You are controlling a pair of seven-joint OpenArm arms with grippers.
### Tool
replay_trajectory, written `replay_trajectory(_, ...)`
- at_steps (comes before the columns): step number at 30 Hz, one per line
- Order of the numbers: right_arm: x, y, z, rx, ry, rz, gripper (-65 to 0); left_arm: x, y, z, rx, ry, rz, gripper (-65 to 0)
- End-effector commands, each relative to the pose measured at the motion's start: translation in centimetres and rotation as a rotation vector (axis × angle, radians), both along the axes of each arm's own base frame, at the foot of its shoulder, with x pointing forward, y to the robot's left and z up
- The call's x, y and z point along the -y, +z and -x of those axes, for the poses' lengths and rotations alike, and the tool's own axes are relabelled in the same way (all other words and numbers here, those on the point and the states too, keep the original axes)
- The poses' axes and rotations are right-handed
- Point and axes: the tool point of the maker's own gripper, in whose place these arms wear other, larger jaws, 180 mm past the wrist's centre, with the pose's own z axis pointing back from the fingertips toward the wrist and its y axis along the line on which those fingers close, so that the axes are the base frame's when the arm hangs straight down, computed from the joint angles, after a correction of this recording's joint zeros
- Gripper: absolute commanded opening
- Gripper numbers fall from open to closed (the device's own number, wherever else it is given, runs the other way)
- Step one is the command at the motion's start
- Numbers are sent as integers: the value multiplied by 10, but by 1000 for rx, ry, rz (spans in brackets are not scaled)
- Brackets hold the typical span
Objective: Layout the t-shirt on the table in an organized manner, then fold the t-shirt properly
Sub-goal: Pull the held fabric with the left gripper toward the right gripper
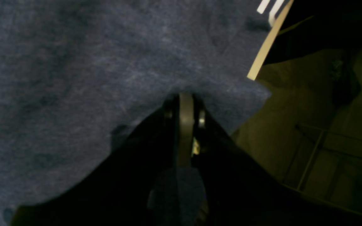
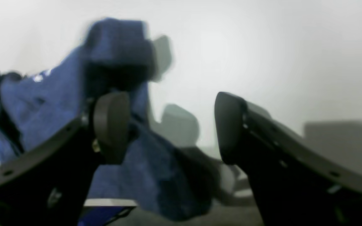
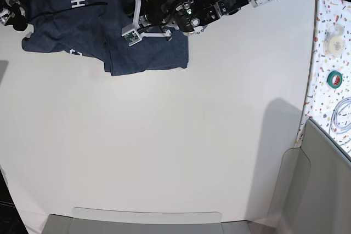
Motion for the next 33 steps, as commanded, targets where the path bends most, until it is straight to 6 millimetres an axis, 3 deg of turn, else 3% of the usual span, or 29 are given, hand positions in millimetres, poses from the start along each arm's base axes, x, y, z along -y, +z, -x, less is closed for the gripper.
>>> replay_trajectory(1,11,9,-3,1,13,42,-234,6,11,-5,22,-1,38,-629)
replay_trajectory(13,-27,3,-26,46,118,-60,-234,4,5,-8,19,4,20,-629)
replay_trajectory(28,-42,3,-25,68,145,-117,-234,-5,-3,-20,124,10,-43,-629)
replay_trajectory(33,-56,-5,-27,41,191,-138,-234,-5,-3,-22,126,16,-42,-629)
